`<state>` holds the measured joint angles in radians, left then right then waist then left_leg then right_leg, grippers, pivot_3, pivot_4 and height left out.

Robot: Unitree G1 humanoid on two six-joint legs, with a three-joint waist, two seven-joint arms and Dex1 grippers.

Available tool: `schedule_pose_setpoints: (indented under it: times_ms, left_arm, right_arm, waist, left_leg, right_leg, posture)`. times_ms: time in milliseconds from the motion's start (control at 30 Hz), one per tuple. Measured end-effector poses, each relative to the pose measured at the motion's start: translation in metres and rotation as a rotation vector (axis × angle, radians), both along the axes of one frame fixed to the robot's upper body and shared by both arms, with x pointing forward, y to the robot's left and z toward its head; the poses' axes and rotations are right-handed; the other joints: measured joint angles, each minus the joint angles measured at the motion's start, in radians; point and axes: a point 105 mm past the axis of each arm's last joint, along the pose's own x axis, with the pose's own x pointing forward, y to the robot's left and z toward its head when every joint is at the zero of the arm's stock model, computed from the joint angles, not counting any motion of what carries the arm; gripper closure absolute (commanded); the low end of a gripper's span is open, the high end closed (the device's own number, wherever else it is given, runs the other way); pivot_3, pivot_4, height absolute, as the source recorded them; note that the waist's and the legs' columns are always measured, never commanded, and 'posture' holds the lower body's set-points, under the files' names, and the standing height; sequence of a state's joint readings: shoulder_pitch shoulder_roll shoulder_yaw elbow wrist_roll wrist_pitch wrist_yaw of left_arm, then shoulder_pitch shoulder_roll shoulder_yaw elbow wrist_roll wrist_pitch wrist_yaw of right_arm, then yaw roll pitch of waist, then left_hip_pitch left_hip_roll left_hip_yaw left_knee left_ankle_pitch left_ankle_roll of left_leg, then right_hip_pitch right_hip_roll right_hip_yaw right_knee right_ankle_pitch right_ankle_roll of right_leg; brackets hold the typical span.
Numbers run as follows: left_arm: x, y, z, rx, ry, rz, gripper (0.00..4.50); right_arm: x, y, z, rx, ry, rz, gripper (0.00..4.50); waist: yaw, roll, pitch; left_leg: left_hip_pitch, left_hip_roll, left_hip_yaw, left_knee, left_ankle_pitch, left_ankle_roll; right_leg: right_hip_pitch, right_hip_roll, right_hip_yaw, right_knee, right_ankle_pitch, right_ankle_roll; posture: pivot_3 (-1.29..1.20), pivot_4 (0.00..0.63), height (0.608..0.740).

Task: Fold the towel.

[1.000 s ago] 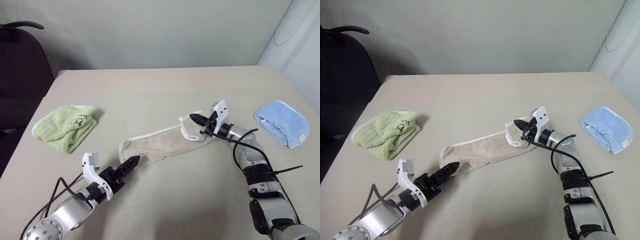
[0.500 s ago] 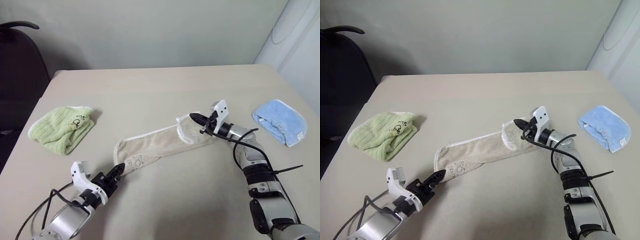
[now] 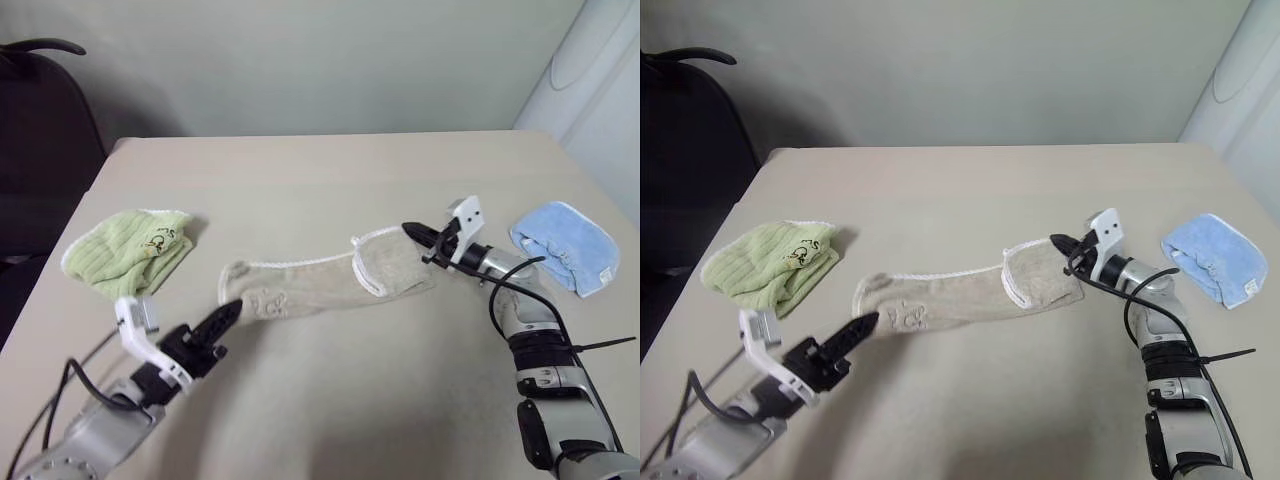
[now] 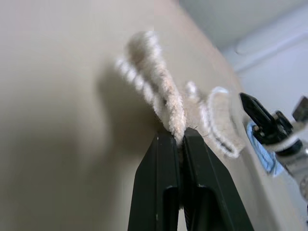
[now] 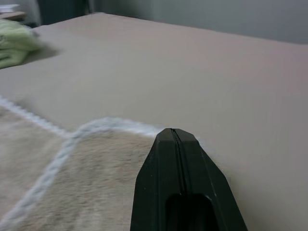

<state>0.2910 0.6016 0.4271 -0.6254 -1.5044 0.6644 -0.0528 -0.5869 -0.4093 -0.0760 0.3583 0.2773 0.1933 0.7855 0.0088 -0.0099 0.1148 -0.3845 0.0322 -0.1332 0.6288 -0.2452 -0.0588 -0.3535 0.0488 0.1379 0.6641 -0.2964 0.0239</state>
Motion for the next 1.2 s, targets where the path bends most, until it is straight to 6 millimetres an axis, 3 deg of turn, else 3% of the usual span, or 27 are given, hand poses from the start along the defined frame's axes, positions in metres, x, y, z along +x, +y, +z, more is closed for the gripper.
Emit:
schedule_pose_setpoints:
  times_ms: [100, 167, 333, 367, 533, 633, 800, 933, 1133, 1167, 1200]
  left_arm:
    - [0.014, -0.02, 0.042, 0.052, -0.168, -0.109, 4.48]
    - [0.021, -0.047, 0.067, 0.079, -0.271, -0.234, 4.48]
    - [0.042, -0.119, 0.086, 0.148, -0.357, -0.543, 4.48]
    - [0.048, -0.131, 0.088, 0.158, -0.361, -0.579, 4.48]
    - [0.087, -0.197, 0.068, 0.332, -0.289, -0.726, 4.48]
    - [0.101, -0.222, 0.047, 0.397, -0.234, -0.788, 4.48]
    - [0.118, -0.237, 0.013, 0.472, -0.136, -0.81, 4.48]
    - [0.119, -0.243, 0.009, 0.421, -0.113, -0.828, 3.39]
    - [0.123, -0.242, 0.031, 0.23, -0.142, -0.793, 1.27]
    - [0.125, -0.238, 0.036, 0.189, -0.147, -0.778, 0.98]
    - [0.125, -0.235, 0.042, 0.153, -0.158, -0.764, 0.98]
  right_arm:
    - [0.009, -0.016, 0.008, 0.03, -0.021, -0.087, 4.5]
    - [0.018, -0.03, 0.015, 0.068, -0.03, -0.175, 4.5]
    - [0.03, -0.065, 0.034, 0.166, -0.075, -0.365, 4.5]
    - [0.031, -0.063, 0.036, 0.177, -0.083, -0.368, 4.5]
    - [0.02, -0.071, 0.023, 0.192, -0.075, -0.416, 4.5]
    - [0.011, -0.077, 0.015, 0.198, -0.067, -0.452, 4.5]
    - [-0.001, -0.077, 0.015, 0.205, -0.084, -0.471, 4.5]
    - [-0.006, -0.076, 0.009, 0.208, -0.067, -0.484, 4.5]
    - [-0.004, -0.069, 0.011, 0.205, -0.068, -0.469, 4.5]
    - [-0.003, -0.068, 0.012, 0.202, -0.07, -0.464, 4.5]
    - [-0.002, -0.065, 0.014, 0.199, -0.073, -0.456, 4.5]
  waist:
    - [0.002, 0.0, 0.0]
    - [0.003, 0.0, 0.0]
    - [0.007, 0.001, 0.001]
    - [0.005, 0.0, 0.001]
    - [0.005, -0.001, 0.002]
    - [0.005, -0.001, 0.002]
    - [0.004, -0.001, 0.002]
    - [0.005, -0.001, 0.002]
    - [0.006, -0.001, 0.002]
    - [0.006, -0.001, 0.002]
    - [0.005, -0.001, 0.002]
  left_leg:
    - [0.0, 0.0, 0.0, 0.0, 0.001, -0.002]
    - [0.0, -0.001, 0.0, 0.0, 0.001, -0.002]
    - [-0.004, -0.001, -0.001, 0.001, 0.002, -0.004]
    - [-0.005, 0.0, 0.0, 0.001, 0.002, -0.003]
    - [-0.012, -0.001, 0.001, 0.004, 0.003, -0.004]
    - [-0.016, -0.001, 0.0, 0.006, 0.004, -0.004]
    - [-0.017, -0.001, 0.0, 0.007, 0.003, -0.003]
    - [-0.017, -0.001, 0.0, 0.007, 0.003, -0.003]
    - [-0.017, -0.001, 0.001, 0.008, 0.003, -0.003]
    - [-0.017, -0.001, 0.001, 0.008, 0.003, -0.003]
    - [-0.017, -0.001, 0.001, 0.008, 0.003, -0.003]
  right_leg:
    - [0.0, 0.0, 0.0, 0.0, 0.0, 0.0]
    - [-0.001, -0.001, 0.0, 0.0, 0.001, 0.001]
    - [-0.003, -0.002, -0.001, 0.0, 0.001, 0.001]
    - [-0.005, -0.002, 0.001, 0.0, 0.001, 0.002]
    - [-0.011, -0.002, 0.001, 0.0, 0.003, 0.004]
    - [-0.014, -0.002, 0.001, 0.0, 0.003, 0.005]
    - [-0.014, -0.002, 0.002, 0.001, 0.003, 0.005]
    - [-0.014, -0.002, 0.002, 0.001, 0.003, 0.005]
    - [-0.014, -0.002, 0.002, 0.001, 0.003, 0.006]
    - [-0.014, -0.002, 0.002, 0.001, 0.003, 0.006]
    - [-0.015, -0.002, 0.002, 0.001, 0.003, 0.006]
  posture:
    - [0.0, 0.15, 0.74]
    - [0.0, 0.15, 0.74]
    - [0.0, 0.15, 0.74]
    - [0.0, 0.15, 0.74]
    - [0.0, 0.15, 0.74]
    - [0.0, 0.15, 0.74]
    - [0.0, 0.15, 0.74]
    - [0.0, 0.15, 0.74]
    - [0.0, 0.15, 0.74]
    - [0.0, 0.15, 0.74]
    - [0.0, 0.15, 0.74]
